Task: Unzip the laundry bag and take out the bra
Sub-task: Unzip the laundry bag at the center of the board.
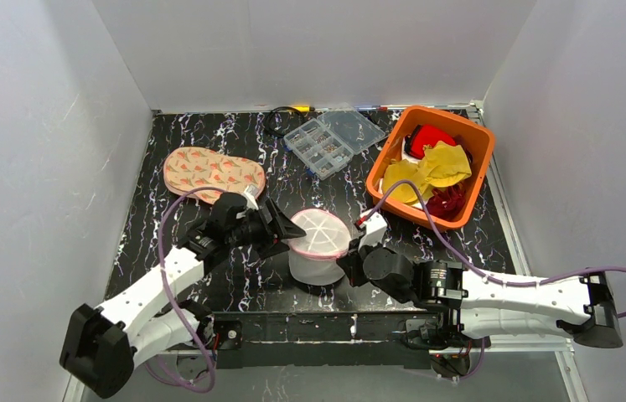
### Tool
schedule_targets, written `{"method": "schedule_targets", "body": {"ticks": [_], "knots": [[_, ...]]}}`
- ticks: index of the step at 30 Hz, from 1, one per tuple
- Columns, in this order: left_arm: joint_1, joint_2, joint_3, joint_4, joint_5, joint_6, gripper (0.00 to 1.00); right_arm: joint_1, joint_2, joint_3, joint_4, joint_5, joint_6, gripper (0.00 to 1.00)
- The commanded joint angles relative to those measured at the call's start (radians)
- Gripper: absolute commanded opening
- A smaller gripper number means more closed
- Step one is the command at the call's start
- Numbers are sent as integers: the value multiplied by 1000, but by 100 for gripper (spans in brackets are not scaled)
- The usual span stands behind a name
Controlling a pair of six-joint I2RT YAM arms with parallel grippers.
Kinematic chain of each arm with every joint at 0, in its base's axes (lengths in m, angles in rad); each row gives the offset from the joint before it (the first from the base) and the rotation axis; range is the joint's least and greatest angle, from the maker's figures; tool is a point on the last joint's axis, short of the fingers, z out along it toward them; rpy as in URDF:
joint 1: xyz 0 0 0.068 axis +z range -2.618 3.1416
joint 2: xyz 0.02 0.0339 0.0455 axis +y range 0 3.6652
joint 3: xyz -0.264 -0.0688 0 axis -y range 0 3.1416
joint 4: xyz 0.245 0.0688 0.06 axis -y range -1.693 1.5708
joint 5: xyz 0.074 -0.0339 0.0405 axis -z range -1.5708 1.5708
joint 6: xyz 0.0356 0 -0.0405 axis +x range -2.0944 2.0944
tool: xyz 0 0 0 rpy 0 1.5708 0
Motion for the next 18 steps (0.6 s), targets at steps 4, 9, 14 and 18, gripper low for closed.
{"method": "schedule_targets", "body": {"ticks": [4, 9, 14, 18], "knots": [[-5, -226, -14, -242, -45, -29, 83, 4, 46, 31, 94, -52, -1, 1], [-102, -308, -14, -264, -118, -125, 87, 3, 92, 53, 137, -97, -4, 1], [-284, -230, 63, -269, -230, -154, 88, 3, 143, 83, 165, -124, -11, 1], [-368, -205, 61, -273, -312, -210, 88, 3, 164, 101, 177, -135, -19, 1]]}}
